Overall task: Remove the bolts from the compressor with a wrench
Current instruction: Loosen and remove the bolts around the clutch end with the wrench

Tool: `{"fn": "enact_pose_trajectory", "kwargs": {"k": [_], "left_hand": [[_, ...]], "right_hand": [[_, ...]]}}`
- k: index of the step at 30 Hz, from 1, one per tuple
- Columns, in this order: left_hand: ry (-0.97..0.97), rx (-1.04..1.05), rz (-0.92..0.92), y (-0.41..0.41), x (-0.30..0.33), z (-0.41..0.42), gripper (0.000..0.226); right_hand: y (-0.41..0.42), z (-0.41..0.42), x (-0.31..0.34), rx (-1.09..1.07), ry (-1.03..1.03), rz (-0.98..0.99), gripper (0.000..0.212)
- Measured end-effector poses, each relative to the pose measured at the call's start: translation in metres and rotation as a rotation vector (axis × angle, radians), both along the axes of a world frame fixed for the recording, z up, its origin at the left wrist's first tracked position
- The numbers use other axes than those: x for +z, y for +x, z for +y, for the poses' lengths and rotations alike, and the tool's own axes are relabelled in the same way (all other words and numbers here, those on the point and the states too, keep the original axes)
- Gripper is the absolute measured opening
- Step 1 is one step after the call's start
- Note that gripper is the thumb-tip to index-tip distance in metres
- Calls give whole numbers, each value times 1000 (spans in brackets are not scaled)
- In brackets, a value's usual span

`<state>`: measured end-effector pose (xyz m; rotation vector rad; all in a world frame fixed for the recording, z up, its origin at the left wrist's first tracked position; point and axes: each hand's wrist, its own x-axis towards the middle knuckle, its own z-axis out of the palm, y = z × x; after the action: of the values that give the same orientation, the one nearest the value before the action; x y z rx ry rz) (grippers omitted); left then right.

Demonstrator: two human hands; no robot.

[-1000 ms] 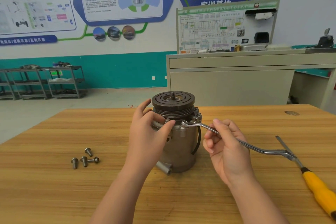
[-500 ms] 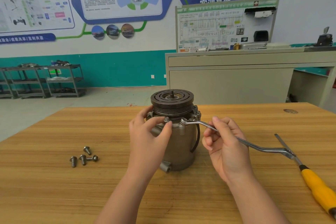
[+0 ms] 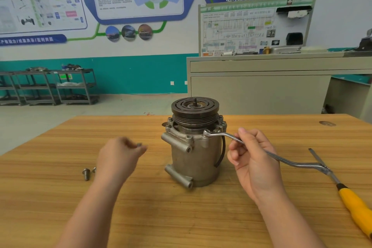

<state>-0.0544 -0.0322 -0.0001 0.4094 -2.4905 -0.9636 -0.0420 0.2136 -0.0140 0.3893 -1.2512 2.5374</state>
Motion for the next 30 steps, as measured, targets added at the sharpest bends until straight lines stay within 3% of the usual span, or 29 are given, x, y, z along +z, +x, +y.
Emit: {"fn": "enact_pose_trajectory", "kwargs": {"k": [4, 12, 14, 16, 18, 19, 21, 23, 25, 27, 30], "left_hand": [[-173, 176, -393, 3, -32, -60, 35], [-152, 249, -439, -9, -48, -82, 33], [-143, 284, -350, -6, -46, -76, 40], [-113, 271, -91, 2, -37, -55, 43], [-6, 58, 223, 12, -22, -16, 50], [60, -119, 298, 16, -13, 6, 65], [128, -419, 291, 17, -3, 47, 106], [83, -490, 266, 7, -5, 77, 125], [67, -391, 238, -2, -8, 95, 119], [10, -258, 223, -12, -13, 100, 97], [31, -292, 217, -19, -14, 95, 78]], "right_hand": [[1, 0, 0, -7, 4, -1, 20], [2, -1, -1, -30, 31, 41, 19], [4, -1, -2, -95, 113, 73, 22], [7, -2, -2, -265, 326, 124, 29], [12, -5, 6, -413, 523, 168, 31], [15, -7, 13, -471, 621, 176, 33], [21, -15, 29, -626, 883, 176, 39], [28, -30, 47, -813, 1123, 169, 44], [32, -50, 60, -965, 1276, 160, 45], [34, -69, 61, -1040, 1347, 134, 46], [38, -84, 47, -1093, 1260, 217, 35]]}}
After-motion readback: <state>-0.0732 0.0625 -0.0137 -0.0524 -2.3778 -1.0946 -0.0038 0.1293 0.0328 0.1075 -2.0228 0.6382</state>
